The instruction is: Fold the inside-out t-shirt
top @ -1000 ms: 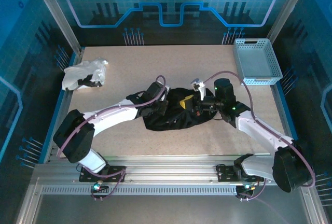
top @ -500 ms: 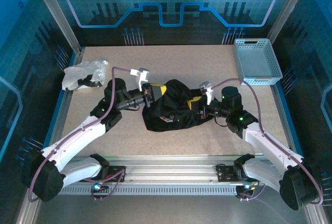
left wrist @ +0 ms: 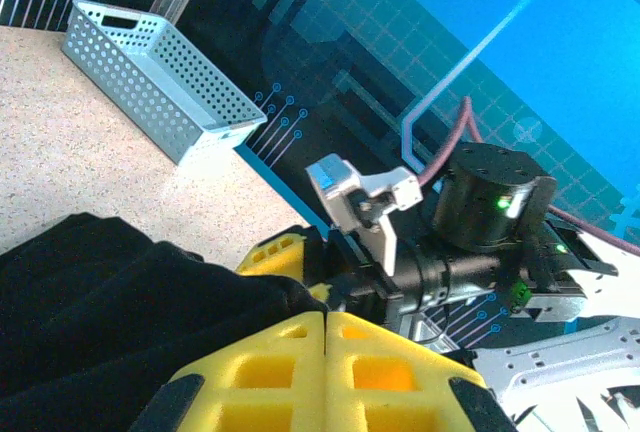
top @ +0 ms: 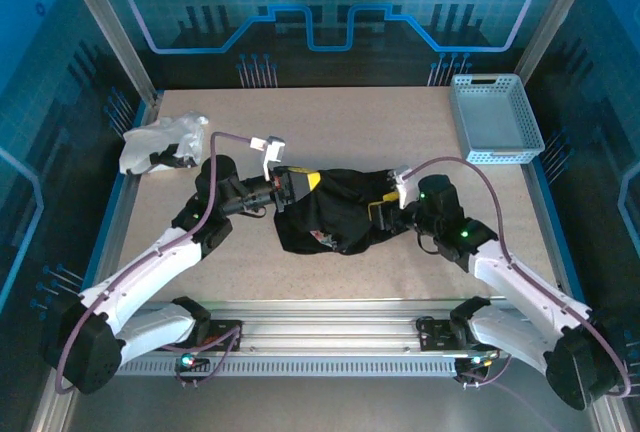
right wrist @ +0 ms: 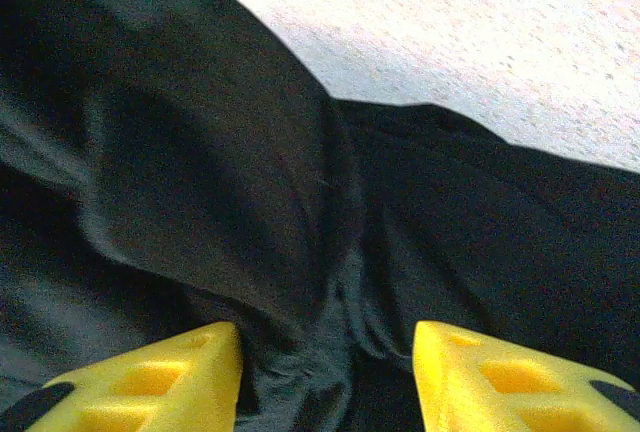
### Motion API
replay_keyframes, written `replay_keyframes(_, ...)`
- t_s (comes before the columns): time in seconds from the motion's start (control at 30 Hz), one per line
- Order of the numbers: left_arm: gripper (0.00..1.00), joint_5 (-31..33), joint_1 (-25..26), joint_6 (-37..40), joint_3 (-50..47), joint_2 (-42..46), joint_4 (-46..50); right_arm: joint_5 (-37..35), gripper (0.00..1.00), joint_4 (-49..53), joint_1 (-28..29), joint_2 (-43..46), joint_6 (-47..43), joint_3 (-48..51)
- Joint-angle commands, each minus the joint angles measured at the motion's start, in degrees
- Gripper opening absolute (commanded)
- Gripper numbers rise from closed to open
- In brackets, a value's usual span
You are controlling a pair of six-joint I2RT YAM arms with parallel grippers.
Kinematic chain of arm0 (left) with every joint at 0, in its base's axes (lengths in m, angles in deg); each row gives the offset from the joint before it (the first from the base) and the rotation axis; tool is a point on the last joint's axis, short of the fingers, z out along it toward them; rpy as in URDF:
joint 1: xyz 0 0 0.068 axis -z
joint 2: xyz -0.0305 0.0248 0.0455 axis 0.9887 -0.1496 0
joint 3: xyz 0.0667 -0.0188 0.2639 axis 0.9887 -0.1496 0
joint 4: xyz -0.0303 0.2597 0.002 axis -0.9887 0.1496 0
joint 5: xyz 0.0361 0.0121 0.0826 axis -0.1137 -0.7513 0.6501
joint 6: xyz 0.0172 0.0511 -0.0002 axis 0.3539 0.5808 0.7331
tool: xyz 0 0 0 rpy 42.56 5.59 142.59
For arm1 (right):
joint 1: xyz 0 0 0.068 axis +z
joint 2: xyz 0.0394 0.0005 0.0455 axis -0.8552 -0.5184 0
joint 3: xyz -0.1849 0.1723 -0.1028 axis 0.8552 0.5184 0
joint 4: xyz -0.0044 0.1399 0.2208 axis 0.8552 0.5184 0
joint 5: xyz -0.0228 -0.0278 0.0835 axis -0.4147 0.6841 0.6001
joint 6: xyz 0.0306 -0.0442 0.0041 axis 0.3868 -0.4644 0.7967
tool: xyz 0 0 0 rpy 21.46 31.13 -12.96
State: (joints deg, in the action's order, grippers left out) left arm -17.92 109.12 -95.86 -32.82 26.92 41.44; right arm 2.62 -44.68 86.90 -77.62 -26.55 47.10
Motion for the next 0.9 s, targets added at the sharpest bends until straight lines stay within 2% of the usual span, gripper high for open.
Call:
replay_keyframes(0.0,0.0,-1.74,-0.46,1.77,-0.35,1.02,-1.71,3.19,0.54,-0.21,2.21,1.5,-5.06,-2.79)
replay_keyframes(0.13,0.0,-1.9,-0.42,1.91,-0.4,0.92,-1.49,2.59,0.63,-0.06,3.93,-1.15,-7.82,-5.86)
replay_keyframes(0.3,0.0,-2.15,-0.45,1.91,-0.31,1.03,-0.94,1.27,0.64,1.6,5.42,-8.14,-10.95,-11.16)
replay_keyframes(0.43,0.0,-2.03,-0.49,2.0,-0.16,1.18,-0.56,2.06,0.61,2.33,7.17,-13.17,-12.34,-14.17)
replay_keyframes(0.5,0.0,-1.52,-0.55,2.33,-0.1,1.21,-0.07,2.94,0.54,2.71,7.94,-14.73,-12.75,-14.98)
replay_keyframes(0.57,0.0,0.74,-0.48,2.99,0.36,1.24,2.35,3.78,0.35,4.0,8.28,-15.17,-13.0,-17.33)
replay_keyframes(0.63,0.0,6.79,-0.48,3.38,1.49,1.36,7.49,4.04,0.18,5.41,8.03,-14.01,-12.87,-18.2)
replay_keyframes(0.73,0.0,14.78,-0.8,4.33,2.8,1.27,14.15,8.92,0.02,5.77,5.65,-10.37,-11.14,-18.09)
replay_keyframes(0.87,0.0,21.25,-1.97,4.02,2.44,1.22,16.68,20.53,0.0,1.54,0.64,-6.31,-4.44,-16.21)
